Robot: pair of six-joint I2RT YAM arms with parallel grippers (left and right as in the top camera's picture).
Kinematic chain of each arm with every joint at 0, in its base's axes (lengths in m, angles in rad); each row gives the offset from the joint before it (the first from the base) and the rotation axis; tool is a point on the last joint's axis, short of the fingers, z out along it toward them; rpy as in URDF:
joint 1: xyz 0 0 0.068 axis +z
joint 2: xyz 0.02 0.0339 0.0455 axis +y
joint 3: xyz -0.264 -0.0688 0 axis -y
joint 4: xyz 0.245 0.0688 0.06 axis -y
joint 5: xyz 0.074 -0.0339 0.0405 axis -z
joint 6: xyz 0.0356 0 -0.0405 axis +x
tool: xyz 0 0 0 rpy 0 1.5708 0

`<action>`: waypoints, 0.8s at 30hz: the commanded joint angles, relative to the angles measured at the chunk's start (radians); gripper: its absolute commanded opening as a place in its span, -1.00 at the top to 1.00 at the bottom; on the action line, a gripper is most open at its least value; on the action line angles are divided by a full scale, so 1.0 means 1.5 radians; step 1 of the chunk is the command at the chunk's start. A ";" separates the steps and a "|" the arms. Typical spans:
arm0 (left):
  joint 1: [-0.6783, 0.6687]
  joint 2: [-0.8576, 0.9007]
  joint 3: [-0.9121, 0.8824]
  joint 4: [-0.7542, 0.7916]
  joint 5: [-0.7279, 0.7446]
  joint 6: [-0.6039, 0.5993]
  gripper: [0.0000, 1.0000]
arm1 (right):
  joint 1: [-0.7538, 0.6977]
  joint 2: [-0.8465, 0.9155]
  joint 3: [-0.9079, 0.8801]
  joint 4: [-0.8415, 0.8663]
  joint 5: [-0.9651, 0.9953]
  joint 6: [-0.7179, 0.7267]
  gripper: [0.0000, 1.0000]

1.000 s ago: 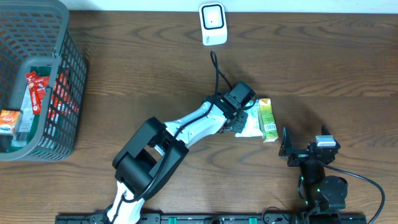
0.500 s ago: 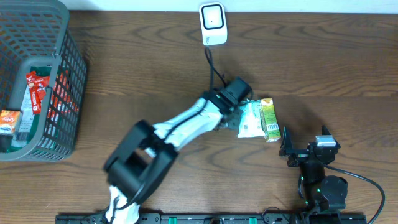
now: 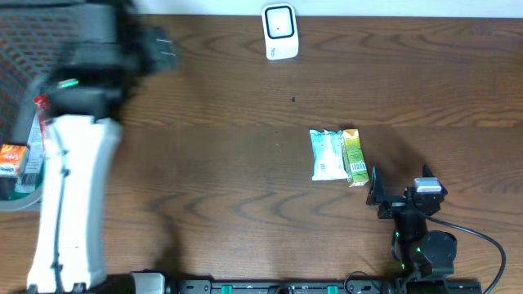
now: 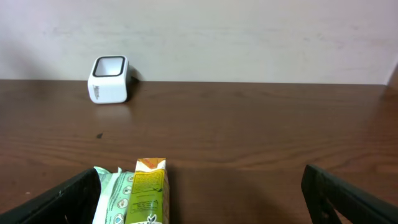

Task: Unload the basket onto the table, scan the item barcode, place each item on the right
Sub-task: 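Move the left gripper back into the basket and grasp the red HACKS bag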

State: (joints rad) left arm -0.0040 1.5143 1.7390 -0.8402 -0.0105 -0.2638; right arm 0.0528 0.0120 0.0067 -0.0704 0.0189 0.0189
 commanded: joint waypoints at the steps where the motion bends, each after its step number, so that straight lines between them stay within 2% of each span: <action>1: 0.135 -0.019 0.004 -0.009 -0.011 0.006 -0.54 | -0.004 -0.004 -0.001 -0.002 -0.001 0.002 -0.99; 6: 0.289 -0.001 0.001 -0.018 -0.011 0.005 -0.54 | -0.004 -0.004 -0.001 -0.002 -0.001 0.002 -0.98; 11: 0.382 0.037 -0.008 -0.018 -0.011 0.006 -0.57 | -0.004 -0.004 -0.001 -0.002 -0.001 0.002 -0.99; 14: 0.419 0.077 -0.013 -0.024 -0.011 0.007 -0.80 | -0.004 -0.004 -0.001 -0.002 -0.001 0.002 -0.99; 20: 0.444 0.185 -0.013 -0.033 0.106 0.158 -0.82 | -0.004 -0.004 -0.001 -0.002 -0.001 0.002 -0.98; 24: 0.445 0.251 -0.013 -0.033 0.137 0.199 -0.82 | -0.004 -0.004 -0.001 -0.002 -0.001 0.002 -0.98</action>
State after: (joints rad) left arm 0.6609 1.8397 1.7351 -0.8845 0.1143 -0.0719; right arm 0.0528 0.0120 0.0067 -0.0700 0.0185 0.0189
